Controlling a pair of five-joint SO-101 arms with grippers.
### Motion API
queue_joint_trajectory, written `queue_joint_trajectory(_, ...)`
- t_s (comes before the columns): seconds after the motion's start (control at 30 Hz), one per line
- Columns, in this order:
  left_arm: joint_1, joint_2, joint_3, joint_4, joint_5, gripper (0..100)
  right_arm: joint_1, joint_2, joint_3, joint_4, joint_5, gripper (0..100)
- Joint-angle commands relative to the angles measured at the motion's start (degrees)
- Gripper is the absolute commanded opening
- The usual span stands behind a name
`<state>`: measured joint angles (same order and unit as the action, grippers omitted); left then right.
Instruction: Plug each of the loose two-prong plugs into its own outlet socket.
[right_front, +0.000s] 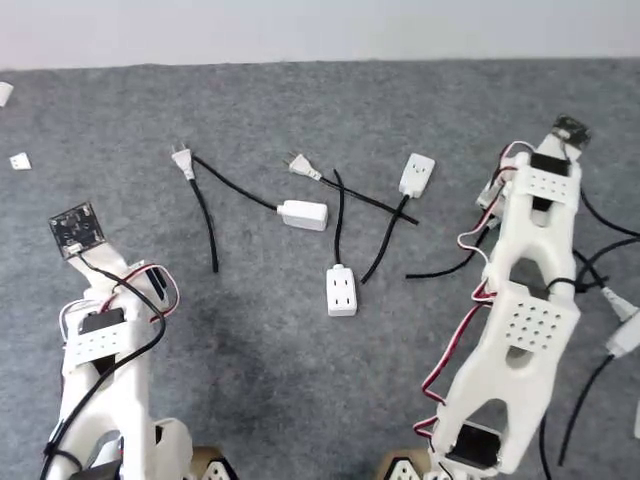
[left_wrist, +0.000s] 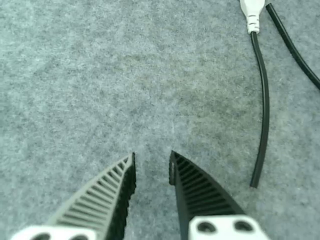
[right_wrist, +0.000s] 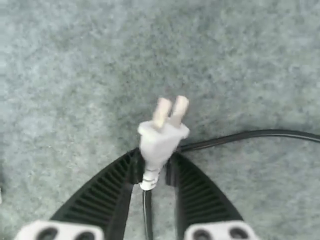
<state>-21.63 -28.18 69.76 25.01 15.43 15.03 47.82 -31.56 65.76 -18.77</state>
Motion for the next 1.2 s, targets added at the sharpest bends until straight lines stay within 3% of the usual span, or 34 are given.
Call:
queue_joint_trajectory(0.0,-0.09,-0.53,-2.51,0.18,-0.53,10,0.04,-0.22,-3.25,2.07,-0.53,0.6)
queue_joint_trajectory(0.2,-0.18,-0.53,-2.59,0.18,-0.53,10,-0.22,-3.47,-4.04,13.58,-0.44,0.8)
queue_joint_trajectory(0.37,-0.09,-0.53,-2.77,0.18,-0.53,10,-0.04,-9.45,-3.96,24.31,4.66,0.8)
queue_joint_trajectory(0.67,-0.18,-0.53,-2.77,0.18,-0.53,10,10.07,-16.4,-0.7,36.88,12.92,0.8)
queue_joint_trajectory(0.97,0.0,-0.53,-2.77,0.18,-0.53,10,23.34,-25.1,13.19,32.84,39.47,0.8)
queue_joint_trajectory(1.17,-0.26,-0.53,-2.68,0.18,-0.53,10,29.58,-29.49,23.82,22.81,60.13,0.9)
